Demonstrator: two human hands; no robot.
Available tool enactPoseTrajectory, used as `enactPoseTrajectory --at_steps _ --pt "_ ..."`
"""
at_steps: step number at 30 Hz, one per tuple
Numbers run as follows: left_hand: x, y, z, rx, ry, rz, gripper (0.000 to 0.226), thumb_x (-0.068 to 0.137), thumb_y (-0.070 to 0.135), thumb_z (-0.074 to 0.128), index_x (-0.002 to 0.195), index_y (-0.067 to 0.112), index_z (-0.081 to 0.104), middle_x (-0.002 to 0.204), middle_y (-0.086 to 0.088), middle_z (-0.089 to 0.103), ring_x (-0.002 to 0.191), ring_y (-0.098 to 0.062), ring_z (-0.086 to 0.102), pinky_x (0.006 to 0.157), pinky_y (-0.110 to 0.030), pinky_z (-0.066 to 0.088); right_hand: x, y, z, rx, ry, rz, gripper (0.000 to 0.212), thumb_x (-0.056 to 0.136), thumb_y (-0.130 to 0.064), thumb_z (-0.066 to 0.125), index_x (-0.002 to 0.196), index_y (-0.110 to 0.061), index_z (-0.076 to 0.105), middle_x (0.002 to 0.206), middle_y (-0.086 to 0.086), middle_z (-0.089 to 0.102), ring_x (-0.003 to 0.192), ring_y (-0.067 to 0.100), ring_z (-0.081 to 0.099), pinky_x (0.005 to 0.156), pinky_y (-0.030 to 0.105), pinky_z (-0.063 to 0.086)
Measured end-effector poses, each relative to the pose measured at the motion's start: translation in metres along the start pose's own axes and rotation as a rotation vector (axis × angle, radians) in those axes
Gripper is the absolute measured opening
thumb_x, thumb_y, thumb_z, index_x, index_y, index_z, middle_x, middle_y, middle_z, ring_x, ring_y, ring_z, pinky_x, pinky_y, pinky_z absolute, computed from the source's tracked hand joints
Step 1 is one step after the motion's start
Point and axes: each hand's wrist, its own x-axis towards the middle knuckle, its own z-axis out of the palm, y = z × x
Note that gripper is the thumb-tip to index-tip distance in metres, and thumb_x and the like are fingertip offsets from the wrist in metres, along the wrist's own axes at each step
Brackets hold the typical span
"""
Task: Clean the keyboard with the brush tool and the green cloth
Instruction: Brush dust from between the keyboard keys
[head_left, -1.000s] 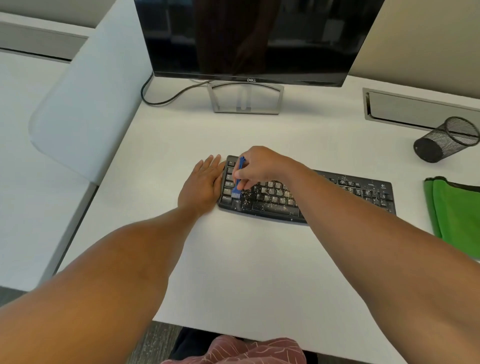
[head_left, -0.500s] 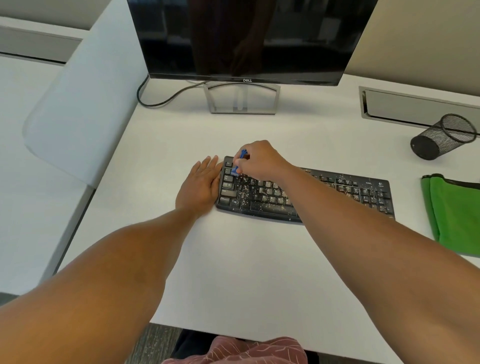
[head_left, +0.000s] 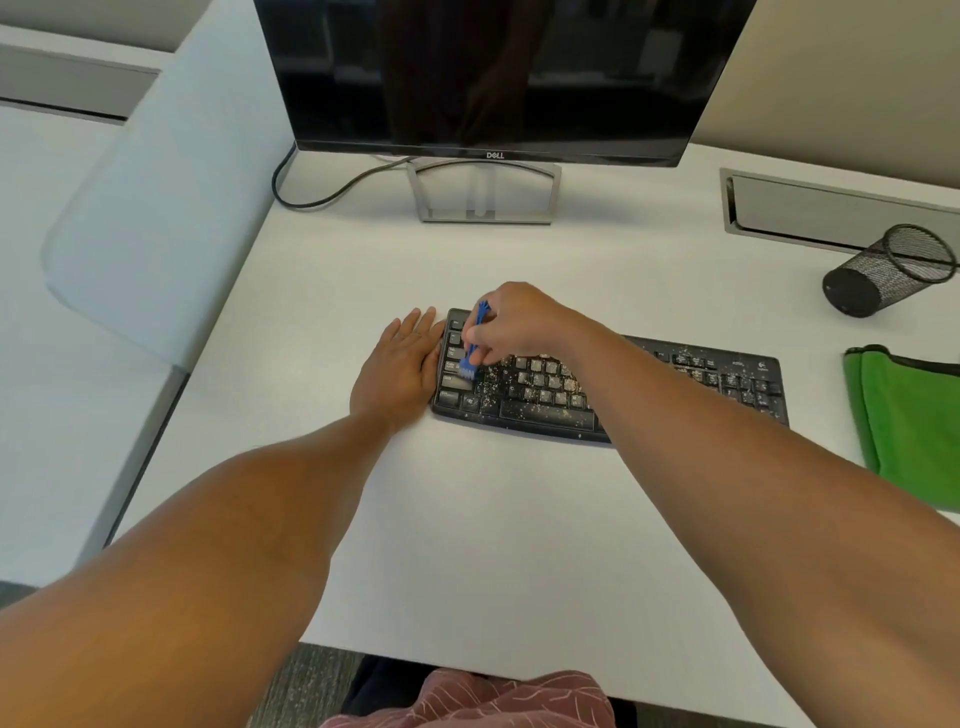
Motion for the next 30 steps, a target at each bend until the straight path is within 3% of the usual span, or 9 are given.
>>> enactPoseTrajectory --at_steps 3,8,13,18,20,23,25,28,30 --pt "0.001 -0.001 0.001 0.003 -0.005 0.002 0.049 0.110 0.031 0.025 0.157 0.025 0.033 0.164 0.001 0.029 0.154 -0.013 0.017 0.125 -0.025 0.003 0.005 0.001 0.000 -0.086 0.229 -0.063 0.016 0.092 -0.013 0.057 0.100 -0.007 0.069 0.089 0.008 0.073 0.087 0.017 0.071 0.084 0.038 0.058" --pt "0.001 -0.001 0.000 0.000 0.002 0.001 0.047 0.110 0.029 0.028 0.156 0.023 0.035 0.164 0.001 0.030 0.154 -0.014 0.018 0.125 -0.026 0.004 0.001 0.005 0.000 -0.001 -0.049 -0.004 0.011 0.091 -0.008 0.061 0.099 -0.002 0.067 0.091 0.012 0.074 0.083 0.015 0.074 0.081 0.031 0.060" --pt "0.001 -0.001 0.001 0.008 0.000 0.005 0.048 0.110 0.030 0.026 0.157 0.023 0.035 0.164 0.000 0.030 0.154 -0.015 0.019 0.126 -0.028 0.006 0.008 0.004 -0.004 -0.051 0.320 -0.085 0.017 0.092 -0.012 0.058 0.102 -0.012 0.071 0.094 -0.001 0.065 0.067 0.001 0.055 0.056 0.014 0.043" --pt "0.001 -0.002 0.001 0.011 0.001 0.011 0.049 0.109 0.030 0.027 0.157 0.022 0.035 0.163 0.000 0.031 0.154 -0.015 0.019 0.126 -0.030 0.008 0.008 0.009 0.002 0.098 0.073 -0.032 0.015 0.095 -0.013 0.058 0.104 -0.005 0.067 0.095 0.011 0.073 0.083 0.011 0.072 0.079 0.025 0.059" --pt "0.001 -0.002 0.001 0.014 0.000 0.012 0.049 0.109 0.030 0.026 0.157 0.023 0.034 0.163 0.000 0.031 0.154 -0.015 0.019 0.126 -0.030 0.007 0.011 0.009 0.000 0.153 0.158 -0.040 0.016 0.095 -0.011 0.058 0.105 -0.005 0.068 0.093 0.007 0.071 0.076 0.006 0.068 0.065 0.012 0.054" --pt "0.002 0.000 0.001 0.014 0.003 0.001 0.048 0.110 0.028 0.027 0.157 0.024 0.033 0.164 0.000 0.029 0.154 -0.015 0.018 0.125 -0.027 0.004 0.019 0.009 -0.002 0.042 0.374 -0.081 0.019 0.094 -0.013 0.056 0.105 -0.014 0.072 0.096 -0.003 0.065 0.069 0.001 0.054 0.054 0.012 0.039" --pt "0.002 0.000 0.001 0.012 0.006 -0.005 0.048 0.110 0.027 0.027 0.157 0.024 0.032 0.164 0.001 0.028 0.154 -0.014 0.017 0.125 -0.026 0.003 0.021 0.008 0.000 0.011 0.336 -0.080 0.021 0.093 -0.012 0.055 0.105 -0.012 0.072 0.098 -0.002 0.065 0.068 0.001 0.055 0.057 0.013 0.042" --pt "0.001 -0.001 0.001 0.010 0.012 -0.006 0.047 0.110 0.028 0.028 0.157 0.024 0.032 0.164 0.002 0.028 0.154 -0.012 0.016 0.125 -0.025 0.002 0.024 0.007 0.002 0.071 0.155 -0.024 0.014 0.092 -0.009 0.056 0.096 -0.006 0.070 0.093 0.008 0.072 0.085 0.014 0.071 0.082 0.032 0.059" --pt "0.002 -0.001 0.002 0.012 0.009 -0.005 0.048 0.110 0.028 0.027 0.157 0.025 0.033 0.164 0.003 0.028 0.154 -0.012 0.016 0.125 -0.025 0.003 0.025 0.003 0.000 0.108 0.186 -0.033 0.014 0.093 -0.009 0.056 0.095 -0.006 0.069 0.093 0.008 0.072 0.090 0.017 0.072 0.085 0.036 0.059"
